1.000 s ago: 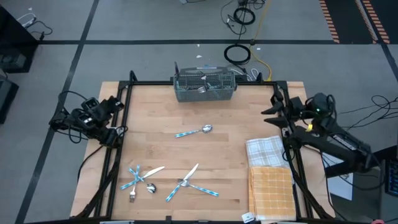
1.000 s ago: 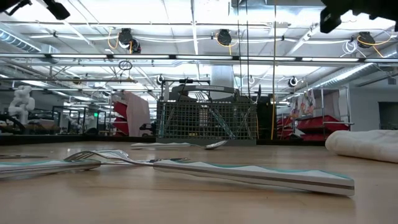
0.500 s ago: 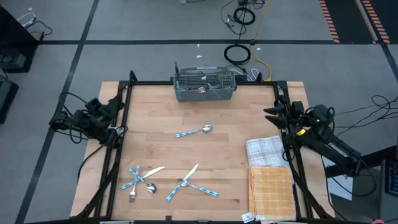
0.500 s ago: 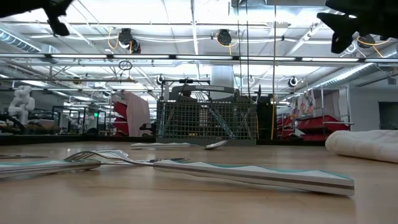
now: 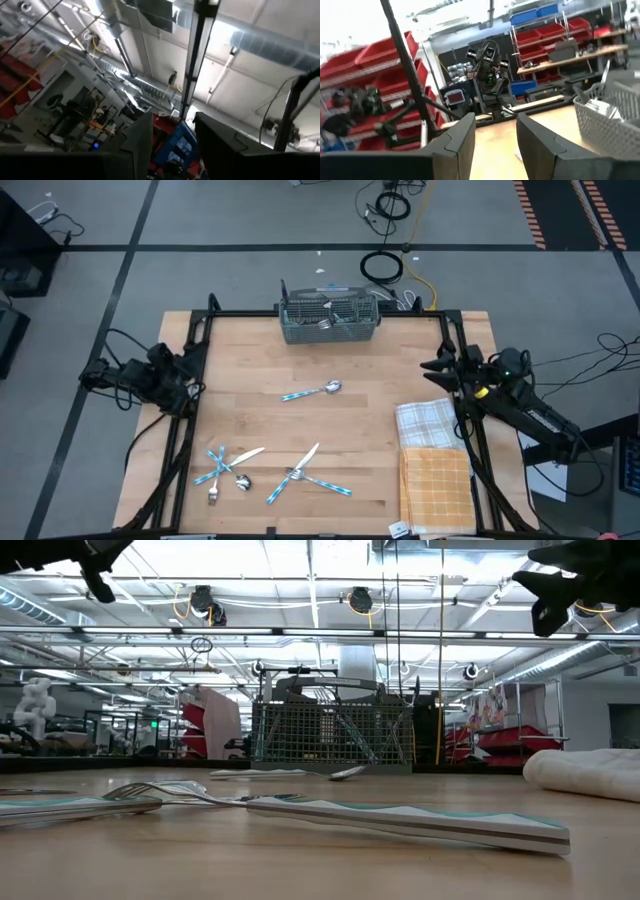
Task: Sort silverware
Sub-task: Return to Home Position
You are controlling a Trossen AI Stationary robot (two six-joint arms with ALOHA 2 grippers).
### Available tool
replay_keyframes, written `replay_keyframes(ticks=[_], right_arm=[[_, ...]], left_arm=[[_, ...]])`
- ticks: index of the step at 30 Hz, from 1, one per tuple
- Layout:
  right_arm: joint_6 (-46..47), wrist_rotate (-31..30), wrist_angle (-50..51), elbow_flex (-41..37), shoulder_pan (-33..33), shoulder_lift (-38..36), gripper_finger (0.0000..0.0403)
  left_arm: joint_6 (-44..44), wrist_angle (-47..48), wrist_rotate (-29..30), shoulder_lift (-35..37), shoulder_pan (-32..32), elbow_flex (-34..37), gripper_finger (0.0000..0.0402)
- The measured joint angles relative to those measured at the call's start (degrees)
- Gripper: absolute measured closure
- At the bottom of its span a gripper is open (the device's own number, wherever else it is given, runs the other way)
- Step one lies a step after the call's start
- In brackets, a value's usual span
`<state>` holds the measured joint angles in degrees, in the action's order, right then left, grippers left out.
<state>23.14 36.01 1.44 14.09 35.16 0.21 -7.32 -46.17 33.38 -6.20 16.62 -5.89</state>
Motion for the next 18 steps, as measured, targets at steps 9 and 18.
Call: replay_keyframes(ticks=[9, 18], right_arm=[[-7.4, 0.33, -0.32, 0.0, 0.0, -0.01, 0.0273], [-11.9, 0.33, -0.31, 0.02, 0.0, 0.0, 0.0273]], left_arm=[[3.74, 0.87, -2.92, 0.0, 0.0, 0.0, 0.0249], [4.88, 1.58, -3.39, 0.0, 0.0, 0.0, 0.0249]])
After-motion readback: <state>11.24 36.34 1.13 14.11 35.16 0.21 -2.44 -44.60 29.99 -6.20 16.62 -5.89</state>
